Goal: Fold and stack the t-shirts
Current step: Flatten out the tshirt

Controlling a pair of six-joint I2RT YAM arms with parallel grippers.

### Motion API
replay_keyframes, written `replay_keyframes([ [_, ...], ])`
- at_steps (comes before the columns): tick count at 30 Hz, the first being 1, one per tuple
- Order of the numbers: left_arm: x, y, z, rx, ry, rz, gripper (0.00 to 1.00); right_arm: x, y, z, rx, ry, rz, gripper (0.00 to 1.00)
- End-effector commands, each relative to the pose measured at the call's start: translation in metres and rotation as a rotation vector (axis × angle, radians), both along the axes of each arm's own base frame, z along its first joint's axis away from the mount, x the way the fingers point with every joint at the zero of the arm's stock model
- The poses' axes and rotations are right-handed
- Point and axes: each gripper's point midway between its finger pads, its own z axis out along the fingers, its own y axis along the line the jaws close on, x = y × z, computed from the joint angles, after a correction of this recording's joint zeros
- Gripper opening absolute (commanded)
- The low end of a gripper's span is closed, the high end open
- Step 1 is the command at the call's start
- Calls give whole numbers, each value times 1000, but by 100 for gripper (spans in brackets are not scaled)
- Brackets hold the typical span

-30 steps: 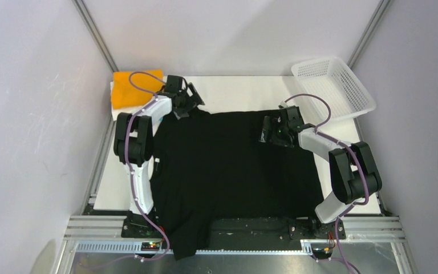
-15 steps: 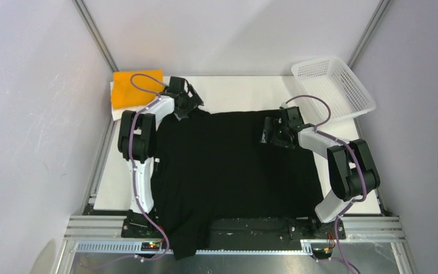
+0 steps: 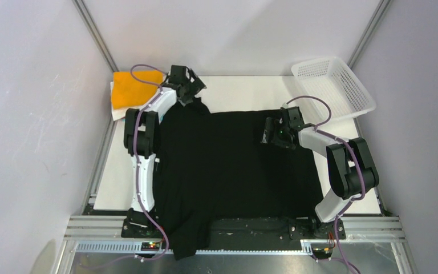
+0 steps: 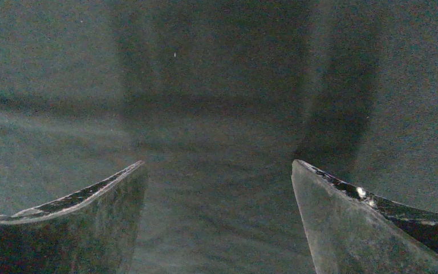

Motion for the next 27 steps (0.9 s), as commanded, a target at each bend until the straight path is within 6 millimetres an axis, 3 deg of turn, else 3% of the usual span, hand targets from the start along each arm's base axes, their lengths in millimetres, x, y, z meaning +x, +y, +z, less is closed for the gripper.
replay_keyframes([
  [1, 28, -8, 11, -77, -50, 16, 100, 11, -2, 8, 7, -27, -7, 99],
  [6, 50, -19, 10, -119, -82, -15, 100, 11, -2, 10, 5, -28, -8, 100],
  [9, 54, -20, 24, -97, -124, -39, 100, 12, -3, 11, 2, -37, -6, 99],
  [12, 62, -13, 63, -35, -218, -45, 100, 15, -5, 14, 7, -51, -12, 100],
  [15, 68, -5, 120, 47, -352, -72, 100, 18, -8, 20, 2, -69, -22, 99],
  [16, 69, -4, 131, 73, -378, -68, 100, 19, -9, 24, -2, -83, -27, 99],
  [17, 66, -2, 148, 97, -413, -85, 100, 19, -10, 25, -3, -86, -29, 99],
  [19, 52, -4, 163, 103, -426, -123, 100, 19, -12, 29, -7, -94, -37, 99],
  [22, 23, 2, 152, 124, -365, -100, 100, 17, -10, 33, -5, -96, -40, 99],
  [23, 8, 5, 142, 135, -330, -97, 100, 16, -9, 33, -6, -93, -36, 99],
  [24, -3, 10, 118, 159, -273, -74, 100, 15, -6, 33, -4, -92, -29, 100],
  [25, -11, 12, 120, 162, -268, -63, 100, 13, -5, 33, -6, -89, -24, 100],
  [26, -21, 15, 101, 161, -219, -50, 100, 12, -3, 32, -8, -88, -17, 99],
  [27, -26, 16, 100, 156, -211, -41, 100, 11, -2, 32, -11, -86, -13, 99],
])
